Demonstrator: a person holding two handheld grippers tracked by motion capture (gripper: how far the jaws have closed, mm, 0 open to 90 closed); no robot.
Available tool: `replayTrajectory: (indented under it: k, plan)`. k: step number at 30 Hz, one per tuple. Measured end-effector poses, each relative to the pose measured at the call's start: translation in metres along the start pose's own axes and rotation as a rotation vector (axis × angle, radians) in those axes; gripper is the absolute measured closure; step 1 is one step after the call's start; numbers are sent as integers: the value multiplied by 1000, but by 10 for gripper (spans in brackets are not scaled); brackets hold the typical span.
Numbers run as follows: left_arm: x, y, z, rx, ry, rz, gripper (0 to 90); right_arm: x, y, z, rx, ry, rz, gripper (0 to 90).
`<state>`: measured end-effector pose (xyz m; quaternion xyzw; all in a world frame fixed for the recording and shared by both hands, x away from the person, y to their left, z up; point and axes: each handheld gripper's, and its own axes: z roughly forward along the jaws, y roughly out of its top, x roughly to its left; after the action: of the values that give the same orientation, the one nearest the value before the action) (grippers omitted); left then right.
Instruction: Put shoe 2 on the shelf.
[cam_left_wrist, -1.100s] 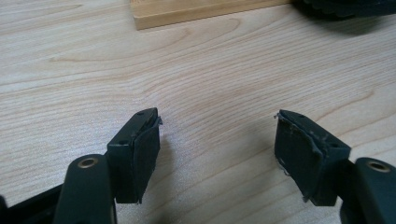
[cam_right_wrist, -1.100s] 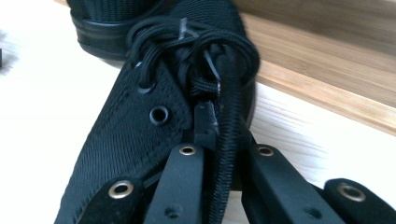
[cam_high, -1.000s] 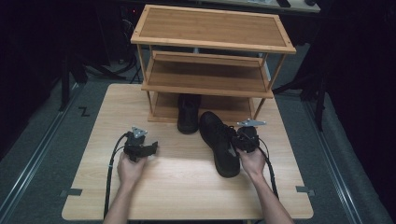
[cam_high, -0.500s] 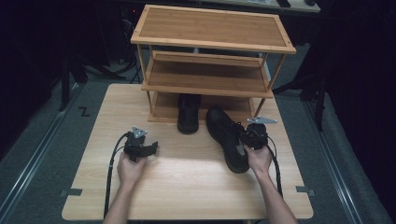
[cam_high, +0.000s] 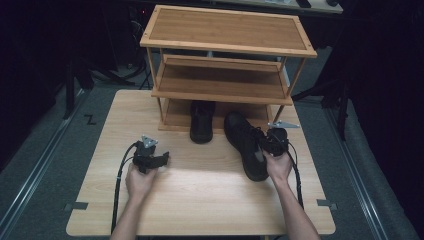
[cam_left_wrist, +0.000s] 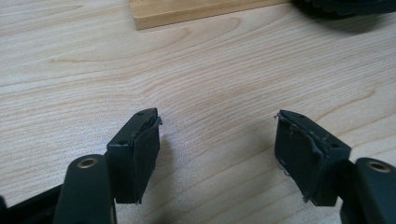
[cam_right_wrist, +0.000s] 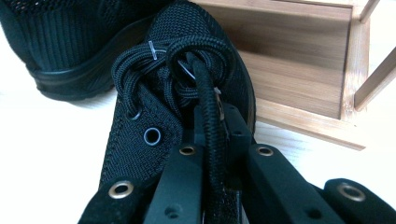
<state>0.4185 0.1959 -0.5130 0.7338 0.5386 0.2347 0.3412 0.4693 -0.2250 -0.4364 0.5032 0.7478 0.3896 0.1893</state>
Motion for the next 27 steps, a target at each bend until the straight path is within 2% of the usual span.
replayTrajectory:
  k: [10, 15, 21, 27]
  plan:
    - [0, 0, 0, 0, -4, -1, 311, 2, 15, 11, -5, -28, 20, 879]
    - [-1, 0, 0, 1, 1, 4, 309, 6, 27, 24, -7, -40, 34, 879]
    - [-1, 0, 0, 2, 3, 6, 309, 14, 42, 34, -6, -60, 22, 879]
    - [-1, 0, 0, 3, 4, 9, 308, 19, 55, 51, -13, -90, 53, 878]
